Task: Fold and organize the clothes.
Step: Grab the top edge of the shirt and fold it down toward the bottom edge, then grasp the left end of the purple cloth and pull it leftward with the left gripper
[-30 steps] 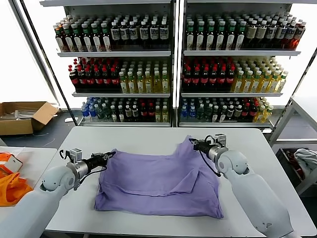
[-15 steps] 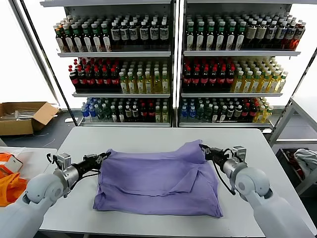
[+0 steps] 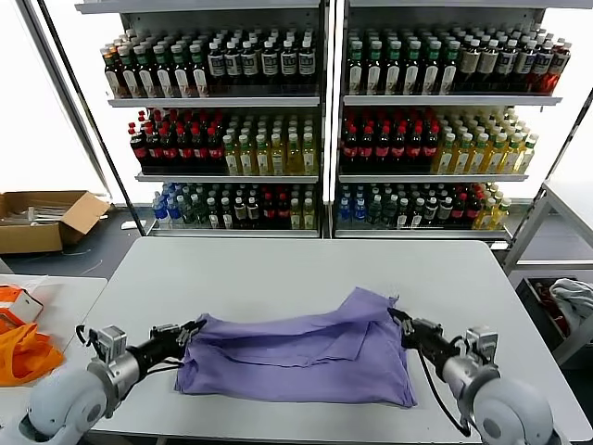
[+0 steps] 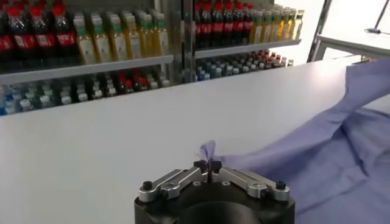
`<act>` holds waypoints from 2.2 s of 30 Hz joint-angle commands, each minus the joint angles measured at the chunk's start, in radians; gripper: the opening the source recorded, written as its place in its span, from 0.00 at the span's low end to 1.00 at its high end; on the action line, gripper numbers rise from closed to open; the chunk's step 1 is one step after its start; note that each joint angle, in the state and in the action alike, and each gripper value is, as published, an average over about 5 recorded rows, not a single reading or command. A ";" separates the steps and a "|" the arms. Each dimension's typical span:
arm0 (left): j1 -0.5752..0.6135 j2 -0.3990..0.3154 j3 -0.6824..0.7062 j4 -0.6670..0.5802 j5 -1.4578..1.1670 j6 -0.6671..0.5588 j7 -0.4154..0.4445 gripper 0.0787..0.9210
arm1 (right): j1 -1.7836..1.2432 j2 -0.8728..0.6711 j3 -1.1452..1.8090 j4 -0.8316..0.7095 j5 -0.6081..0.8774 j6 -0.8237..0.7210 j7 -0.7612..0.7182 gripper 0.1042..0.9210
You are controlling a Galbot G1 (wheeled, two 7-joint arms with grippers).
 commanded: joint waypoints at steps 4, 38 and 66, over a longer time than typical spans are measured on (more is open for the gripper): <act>0.205 -0.033 -0.104 -0.104 0.096 0.026 -0.005 0.01 | -0.287 0.031 0.070 0.150 -0.070 0.014 0.024 0.00; 0.337 -0.200 -0.200 -0.212 0.146 -0.076 -0.253 0.61 | -0.314 0.179 0.206 0.114 -0.288 0.314 -0.106 0.57; 0.225 -0.509 0.024 -0.077 0.158 -0.063 -0.584 0.60 | -0.364 0.233 0.250 0.063 -0.277 0.398 -0.129 0.88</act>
